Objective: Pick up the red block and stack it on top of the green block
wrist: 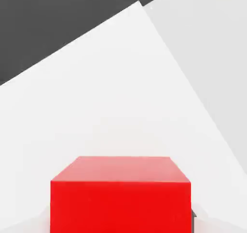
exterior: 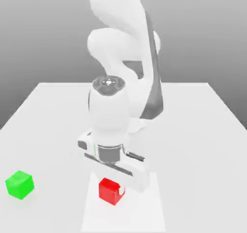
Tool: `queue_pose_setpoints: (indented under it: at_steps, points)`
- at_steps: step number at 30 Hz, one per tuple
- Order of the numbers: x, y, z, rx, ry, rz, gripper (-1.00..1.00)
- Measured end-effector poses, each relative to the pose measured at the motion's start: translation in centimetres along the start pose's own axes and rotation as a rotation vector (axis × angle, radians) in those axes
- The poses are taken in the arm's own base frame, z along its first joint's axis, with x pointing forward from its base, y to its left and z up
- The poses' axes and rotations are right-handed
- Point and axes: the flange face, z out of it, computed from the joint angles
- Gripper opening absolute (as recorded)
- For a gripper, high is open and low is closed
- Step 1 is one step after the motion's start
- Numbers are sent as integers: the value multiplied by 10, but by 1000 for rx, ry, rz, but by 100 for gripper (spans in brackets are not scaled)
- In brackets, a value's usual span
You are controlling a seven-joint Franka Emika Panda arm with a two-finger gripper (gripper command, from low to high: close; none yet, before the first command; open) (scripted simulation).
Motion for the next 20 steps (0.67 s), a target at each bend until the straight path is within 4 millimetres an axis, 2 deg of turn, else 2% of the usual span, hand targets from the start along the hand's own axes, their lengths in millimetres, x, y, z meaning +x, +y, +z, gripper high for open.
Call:
queue_pose_setpoints:
  at_steps: [1,6,8,11,13,16,17,20]
  points:
    - [3,1,-9,0,0,8,-100]
    - [119,31,-31,0,0,280,-100]
    - [166,53,-38,0,0,391,-100]
    - [232,97,-50,0,0,557,-100]
    - [243,103,-37,0,0,580,-100]
    - [246,104,-2,0,0,584,-100]
    - [245,104,7,0,0,585,100]
    - [245,104,7,0,0,585,100]
